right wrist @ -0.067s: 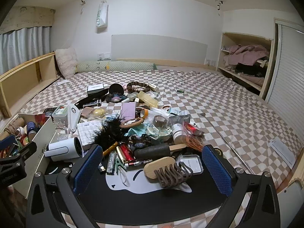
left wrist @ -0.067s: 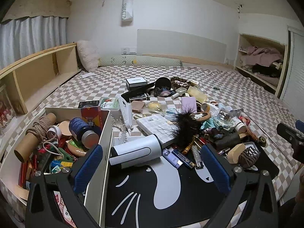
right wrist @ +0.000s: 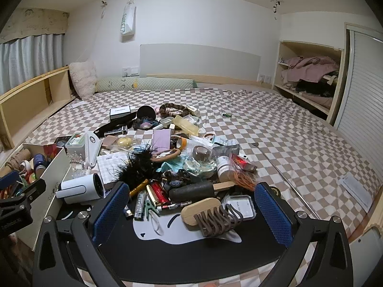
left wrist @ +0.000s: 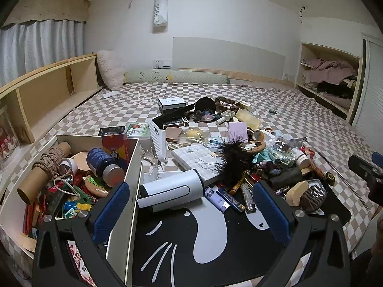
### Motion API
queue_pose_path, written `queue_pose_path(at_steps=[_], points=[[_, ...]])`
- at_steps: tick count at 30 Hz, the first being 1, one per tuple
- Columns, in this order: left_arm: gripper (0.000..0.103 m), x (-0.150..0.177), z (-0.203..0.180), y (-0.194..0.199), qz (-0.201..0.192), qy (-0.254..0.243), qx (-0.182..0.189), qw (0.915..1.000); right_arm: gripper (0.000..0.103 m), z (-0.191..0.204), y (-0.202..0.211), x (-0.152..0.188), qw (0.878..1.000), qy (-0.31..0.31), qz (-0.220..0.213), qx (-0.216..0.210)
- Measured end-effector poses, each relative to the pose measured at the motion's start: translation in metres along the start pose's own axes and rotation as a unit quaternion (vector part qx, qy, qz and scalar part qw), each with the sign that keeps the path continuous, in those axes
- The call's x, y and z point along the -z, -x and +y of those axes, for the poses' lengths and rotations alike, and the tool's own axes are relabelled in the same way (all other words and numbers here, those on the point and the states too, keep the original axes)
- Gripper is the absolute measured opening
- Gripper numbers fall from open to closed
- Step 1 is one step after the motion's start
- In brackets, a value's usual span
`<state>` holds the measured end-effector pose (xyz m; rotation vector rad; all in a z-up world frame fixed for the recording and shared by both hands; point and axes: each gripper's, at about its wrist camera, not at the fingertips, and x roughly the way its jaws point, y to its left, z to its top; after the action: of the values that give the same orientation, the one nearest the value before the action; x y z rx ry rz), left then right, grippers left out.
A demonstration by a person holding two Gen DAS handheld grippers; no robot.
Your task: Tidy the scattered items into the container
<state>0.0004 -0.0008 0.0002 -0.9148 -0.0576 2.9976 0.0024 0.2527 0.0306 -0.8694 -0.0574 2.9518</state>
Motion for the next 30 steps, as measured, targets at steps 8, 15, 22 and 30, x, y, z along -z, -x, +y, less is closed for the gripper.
queue_pose_path(at_steps=[8,15,22,30], points=[[0.103,0.001,-0.002,0.002,-0.005,-0.009,-0.006,0.9999,0.103,0.003,-0.003,0.001,1.000,0.004,0.014,-0.001],[0.103,0.000,0.003,-0.001,-0.001,-0.001,-0.004,1.0000,0.103,0.000,-0.003,0.002,1.000,0.004,0.009,0.004],[0.103,0.001,-0.001,0.000,0.000,-0.002,-0.009,1.0000,0.103,0.002,-0.005,0.006,1.000,0.009,0.009,0.008],[0.103,0.001,-0.002,0.000,0.000,-0.002,-0.010,1.0000,0.103,0.005,-0.006,0.004,1.000,0.013,0.012,0.010]])
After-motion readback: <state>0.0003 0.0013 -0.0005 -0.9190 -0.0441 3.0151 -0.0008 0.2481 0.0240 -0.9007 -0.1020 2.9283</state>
